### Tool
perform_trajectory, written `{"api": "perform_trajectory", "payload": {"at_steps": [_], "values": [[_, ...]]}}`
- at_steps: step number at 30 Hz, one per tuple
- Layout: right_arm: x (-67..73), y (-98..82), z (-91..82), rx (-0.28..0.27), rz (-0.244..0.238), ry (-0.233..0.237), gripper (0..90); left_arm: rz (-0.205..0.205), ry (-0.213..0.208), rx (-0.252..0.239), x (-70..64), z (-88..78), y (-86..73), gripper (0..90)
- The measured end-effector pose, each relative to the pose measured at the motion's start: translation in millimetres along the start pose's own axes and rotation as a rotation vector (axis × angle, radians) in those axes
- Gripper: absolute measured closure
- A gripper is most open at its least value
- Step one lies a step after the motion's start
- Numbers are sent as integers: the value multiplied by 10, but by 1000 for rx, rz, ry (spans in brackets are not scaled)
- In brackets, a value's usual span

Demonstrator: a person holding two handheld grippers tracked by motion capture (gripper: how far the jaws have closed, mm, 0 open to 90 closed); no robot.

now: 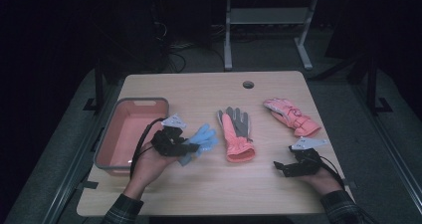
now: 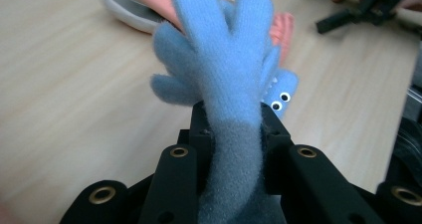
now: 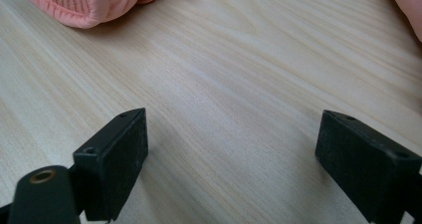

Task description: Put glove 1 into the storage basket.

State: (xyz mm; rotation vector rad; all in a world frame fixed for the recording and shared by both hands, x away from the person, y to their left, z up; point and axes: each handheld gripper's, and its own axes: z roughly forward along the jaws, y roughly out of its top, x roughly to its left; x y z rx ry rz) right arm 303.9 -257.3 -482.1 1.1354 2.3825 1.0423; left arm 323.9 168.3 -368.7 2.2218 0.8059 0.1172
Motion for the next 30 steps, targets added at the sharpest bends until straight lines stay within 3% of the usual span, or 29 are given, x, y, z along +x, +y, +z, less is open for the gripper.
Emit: {"api": "perform_trajectory", "payload": {"at_steps": [14,23,30], "values": [[3,6,7,-3,6,-3,126,-97,126,-59,474,-327,44,740],[2,6,6,-3,6,-4,127,-164,214,-81,754,-506,-97,740],[2,6,5,-1,6,-4,127,-198,305,-60,938,-549,-233,740]]}}
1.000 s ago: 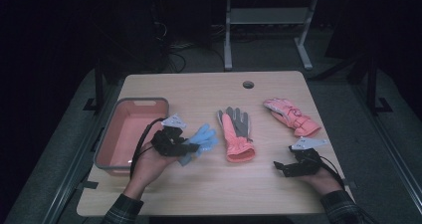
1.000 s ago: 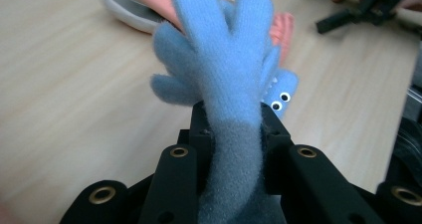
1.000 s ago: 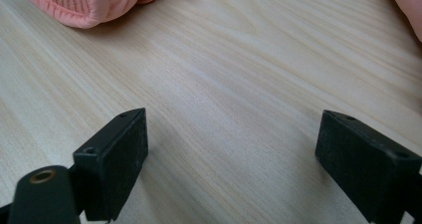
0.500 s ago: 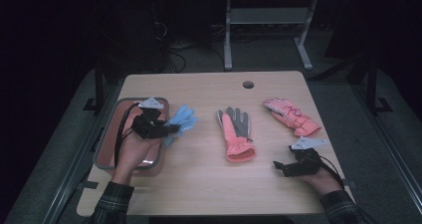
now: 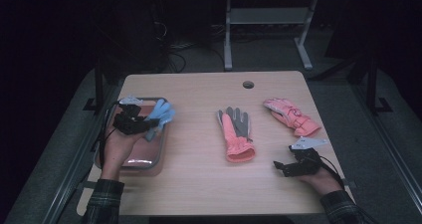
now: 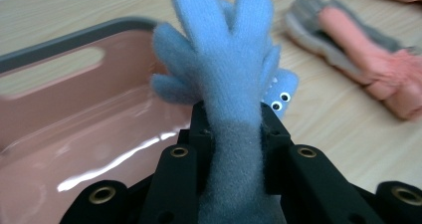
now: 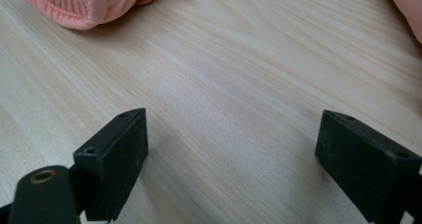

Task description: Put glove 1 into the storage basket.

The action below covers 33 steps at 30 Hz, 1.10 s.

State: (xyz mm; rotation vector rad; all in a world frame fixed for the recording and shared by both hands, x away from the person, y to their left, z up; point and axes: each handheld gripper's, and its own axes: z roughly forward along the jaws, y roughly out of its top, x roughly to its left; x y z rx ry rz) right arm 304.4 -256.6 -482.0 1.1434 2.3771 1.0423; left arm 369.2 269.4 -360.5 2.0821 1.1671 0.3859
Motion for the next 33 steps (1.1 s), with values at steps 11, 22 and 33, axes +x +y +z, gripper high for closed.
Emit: {"api": "perform_trajectory", "payload": {"at_steps": [11,22,33], "values": [[-1,0,-1,1,-1,0,126,-91,66,72,381,178,-259,737],[-1,0,-1,1,-2,0,127,-157,96,154,562,347,-411,718],[2,-1,-2,1,-1,0,129,-190,65,218,591,476,-464,377]]}}
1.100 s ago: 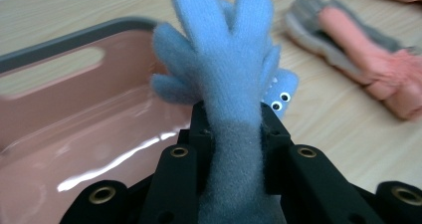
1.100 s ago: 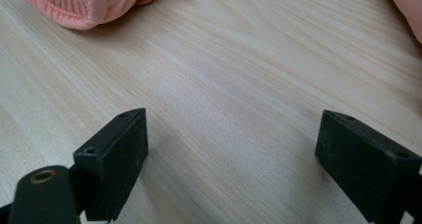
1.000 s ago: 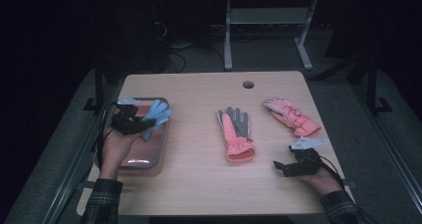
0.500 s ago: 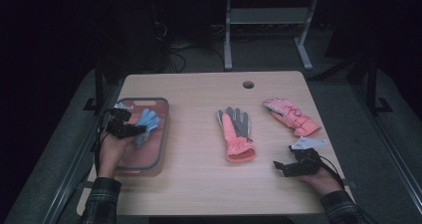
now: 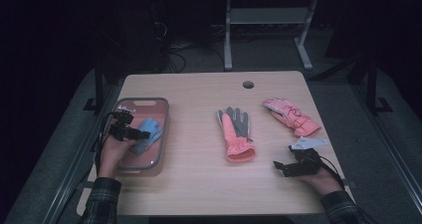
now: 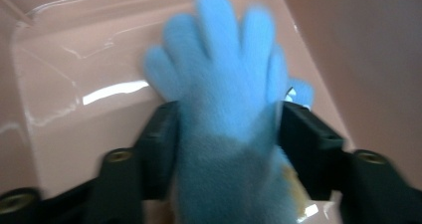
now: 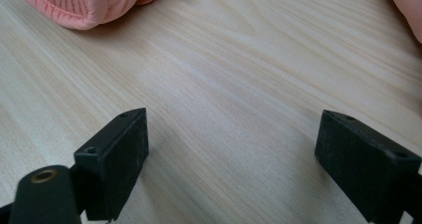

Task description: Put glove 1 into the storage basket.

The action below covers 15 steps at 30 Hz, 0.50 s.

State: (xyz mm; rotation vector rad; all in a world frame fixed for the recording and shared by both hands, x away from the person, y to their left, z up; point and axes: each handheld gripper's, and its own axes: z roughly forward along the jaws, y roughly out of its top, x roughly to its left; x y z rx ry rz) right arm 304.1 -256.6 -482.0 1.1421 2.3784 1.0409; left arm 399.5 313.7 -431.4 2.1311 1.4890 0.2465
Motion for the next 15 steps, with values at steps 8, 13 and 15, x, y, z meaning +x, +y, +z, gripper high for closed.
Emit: {"api": "perform_trajectory", "payload": {"at_steps": [8,13,15], "values": [[-1,0,0,0,0,0,129,31,3,-45,-54,-60,25,188],[-1,1,0,0,0,0,129,57,-21,-76,-127,-145,67,173],[-1,0,0,0,0,0,129,63,-37,-103,-170,-197,84,172]]}}
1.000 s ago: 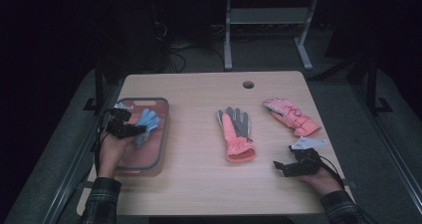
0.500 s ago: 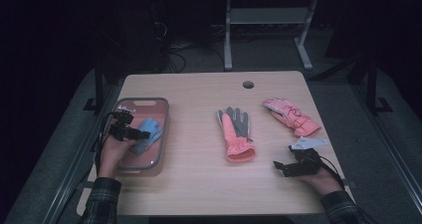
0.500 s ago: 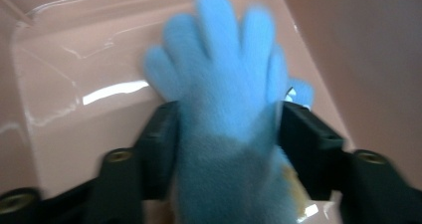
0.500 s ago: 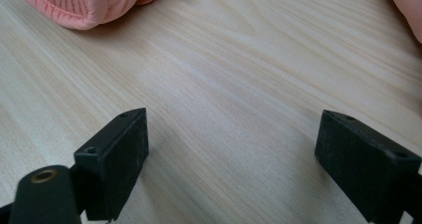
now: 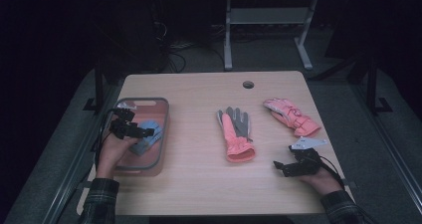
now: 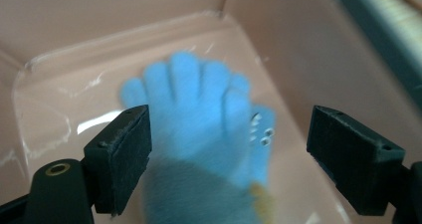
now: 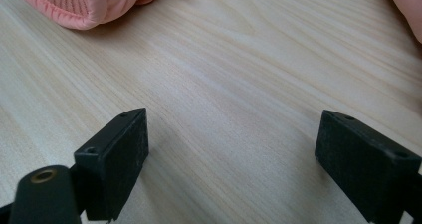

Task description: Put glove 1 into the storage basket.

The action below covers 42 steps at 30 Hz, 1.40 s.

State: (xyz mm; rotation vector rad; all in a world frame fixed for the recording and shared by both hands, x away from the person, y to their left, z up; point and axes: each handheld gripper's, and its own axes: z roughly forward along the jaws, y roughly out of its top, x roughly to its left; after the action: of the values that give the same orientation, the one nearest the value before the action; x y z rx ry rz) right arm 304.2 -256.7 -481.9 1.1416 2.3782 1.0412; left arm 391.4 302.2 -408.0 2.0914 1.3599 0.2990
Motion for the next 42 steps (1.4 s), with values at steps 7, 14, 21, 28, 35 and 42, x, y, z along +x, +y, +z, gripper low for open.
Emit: {"api": "perform_trajectory", "payload": {"at_steps": [7,14,21,28,35,42], "values": [[1,0,0,0,0,0,129,48,-44,-33,-218,-119,110,168],[1,0,0,0,0,0,128,90,-128,-70,-458,-171,190,163],[0,0,0,0,0,0,128,145,-188,-90,-757,-182,246,162],[2,2,2,3,-2,-2,123,194,-238,-91,-1092,-140,248,162],[6,3,8,1,1,-2,112,243,-271,-75,-1345,-63,210,163],[4,4,10,4,-1,-4,106,285,-282,-58,-1587,49,127,164]]}}
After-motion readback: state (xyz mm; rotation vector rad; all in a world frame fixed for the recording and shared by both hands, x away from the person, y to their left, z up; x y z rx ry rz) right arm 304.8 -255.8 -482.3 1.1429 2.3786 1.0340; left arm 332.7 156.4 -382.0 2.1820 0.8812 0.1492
